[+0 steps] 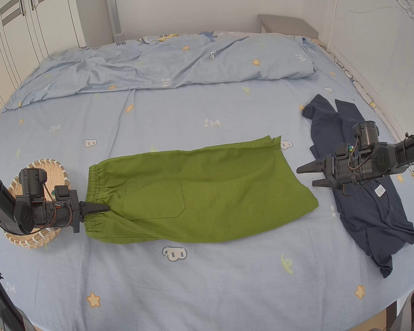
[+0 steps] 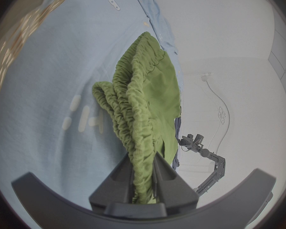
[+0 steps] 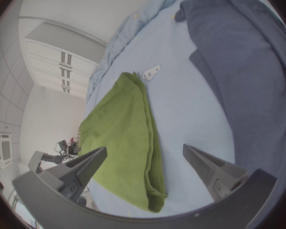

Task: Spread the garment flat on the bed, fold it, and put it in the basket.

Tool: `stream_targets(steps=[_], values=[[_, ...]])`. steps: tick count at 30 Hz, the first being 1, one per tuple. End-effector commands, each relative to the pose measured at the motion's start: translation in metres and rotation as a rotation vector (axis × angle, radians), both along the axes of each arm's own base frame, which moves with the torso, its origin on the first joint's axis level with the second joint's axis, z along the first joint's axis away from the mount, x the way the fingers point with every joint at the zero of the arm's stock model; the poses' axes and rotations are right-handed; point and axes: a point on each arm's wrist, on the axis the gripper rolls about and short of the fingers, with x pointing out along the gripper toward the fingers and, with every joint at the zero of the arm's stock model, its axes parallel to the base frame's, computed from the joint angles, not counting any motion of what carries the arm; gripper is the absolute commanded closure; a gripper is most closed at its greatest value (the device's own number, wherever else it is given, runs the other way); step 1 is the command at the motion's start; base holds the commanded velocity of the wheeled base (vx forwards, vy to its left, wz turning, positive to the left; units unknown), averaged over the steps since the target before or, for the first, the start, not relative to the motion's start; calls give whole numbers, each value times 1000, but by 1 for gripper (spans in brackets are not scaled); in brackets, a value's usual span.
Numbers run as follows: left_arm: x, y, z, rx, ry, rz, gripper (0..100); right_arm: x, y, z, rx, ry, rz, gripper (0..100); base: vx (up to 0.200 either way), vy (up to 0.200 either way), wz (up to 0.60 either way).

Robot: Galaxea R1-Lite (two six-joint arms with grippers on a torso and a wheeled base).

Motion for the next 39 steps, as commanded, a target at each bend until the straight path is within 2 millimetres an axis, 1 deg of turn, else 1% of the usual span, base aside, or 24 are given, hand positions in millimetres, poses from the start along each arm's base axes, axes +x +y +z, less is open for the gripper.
stream_targets(steps=[1, 7, 11, 15, 17, 20, 23, 26, 29, 30, 31, 33, 39], values=[[0, 1, 1, 1, -5, 3, 100, 5, 4, -21, 3, 57, 13, 0, 0, 0, 0], [0, 0, 1, 2, -7, 1, 100, 2, 6, -23, 19, 107, 34, 0, 0, 0, 0], [0, -1, 1, 2, -7, -2, 100, 0, 8, -25, 107, 166, 105, 0, 0, 0, 0], [0, -1, 1, 2, -6, -4, 100, 1, 11, -27, 107, 206, 118, 0, 0, 0, 0], [0, -1, 2, 0, -5, -3, 100, 1, 18, -35, 96, 231, 149, 0, 0, 0, 0], [0, -1, 2, 0, -5, -3, 100, 2, 20, -43, 87, 244, 167, 0, 0, 0, 0], [0, -1, 2, 0, -5, -3, 100, 4, 23, -42, 90, 250, 177, 0, 0, 0, 0], [0, -1, 2, 0, -5, -4, 100, 6, 23, -46, 96, 254, 180, 0, 0, 0, 0], [0, -1, 2, 0, -5, -3, 100, 8, 19, -44, 119, 247, 184, 0, 0, 0, 0], [0, 0, 2, 0, -5, -1, 100, 9, 17, -43, 131, 245, 186, 100, 0, 0, 0], [0, 0, 2, 1, -6, -1, 100, 9, 16, -43, 133, 245, 186, 100, 0, 0, 0], [0, 0, 2, 1, -8, -1, 100, 11, 8, -42, 145, 236, 172, 100, 0, 0, 0], [0, 0, 2, 1, -6, -1, 100, 15, -1, -44, 155, 234, 156, 100, 0, 0, 0]])
